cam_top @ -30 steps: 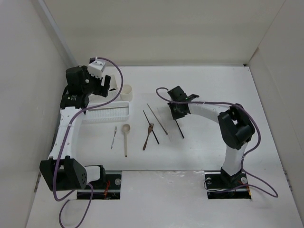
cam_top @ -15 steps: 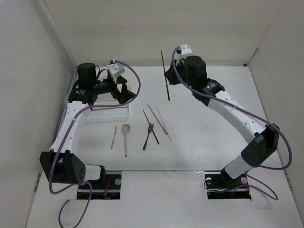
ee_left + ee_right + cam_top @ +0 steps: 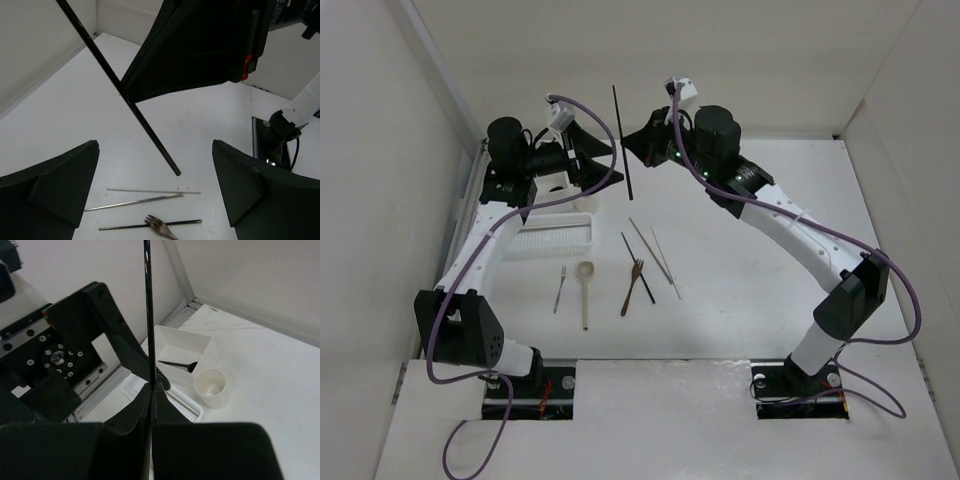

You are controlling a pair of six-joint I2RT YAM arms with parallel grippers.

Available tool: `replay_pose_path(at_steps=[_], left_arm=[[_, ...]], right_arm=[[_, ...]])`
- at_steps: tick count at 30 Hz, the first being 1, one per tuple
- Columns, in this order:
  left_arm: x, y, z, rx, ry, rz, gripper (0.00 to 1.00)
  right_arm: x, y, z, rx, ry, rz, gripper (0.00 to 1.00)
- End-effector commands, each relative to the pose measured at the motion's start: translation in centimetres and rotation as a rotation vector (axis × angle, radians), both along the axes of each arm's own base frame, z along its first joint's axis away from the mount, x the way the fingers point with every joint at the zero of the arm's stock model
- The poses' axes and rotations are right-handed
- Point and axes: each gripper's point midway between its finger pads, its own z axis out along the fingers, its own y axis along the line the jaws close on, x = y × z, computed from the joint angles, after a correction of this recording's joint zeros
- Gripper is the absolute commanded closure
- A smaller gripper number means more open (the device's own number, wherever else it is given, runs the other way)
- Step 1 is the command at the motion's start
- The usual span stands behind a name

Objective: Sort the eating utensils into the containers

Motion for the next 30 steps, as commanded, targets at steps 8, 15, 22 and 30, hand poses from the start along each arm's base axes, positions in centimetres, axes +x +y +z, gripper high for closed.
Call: replay_pose_path(at_steps=[8, 15, 22, 30], left_arm=[[1.5, -0.5, 0.5, -0.028, -0.014, 0.053, 0.3], [1.7, -0.3, 0.0, -0.001, -0.005, 0.064, 0.89], [1.7, 0.2, -0.9, 0.061, -0.017, 0.096, 1.0], [6.2, 11.4, -11.0, 0.712, -0.281, 0.359, 1.0]], right_arm=[[-2.4, 3.2, 3.6, 0.127, -0.06, 0.121, 1.0], [-2.4, 3.5, 3.6, 0.132, -0.053, 0.131, 1.0], [-1.8, 3.5, 2.7, 0.122, -0.038, 0.111, 1.0], [0.0, -2.1, 0.0, 0.074, -0.011, -0.019, 0.48]])
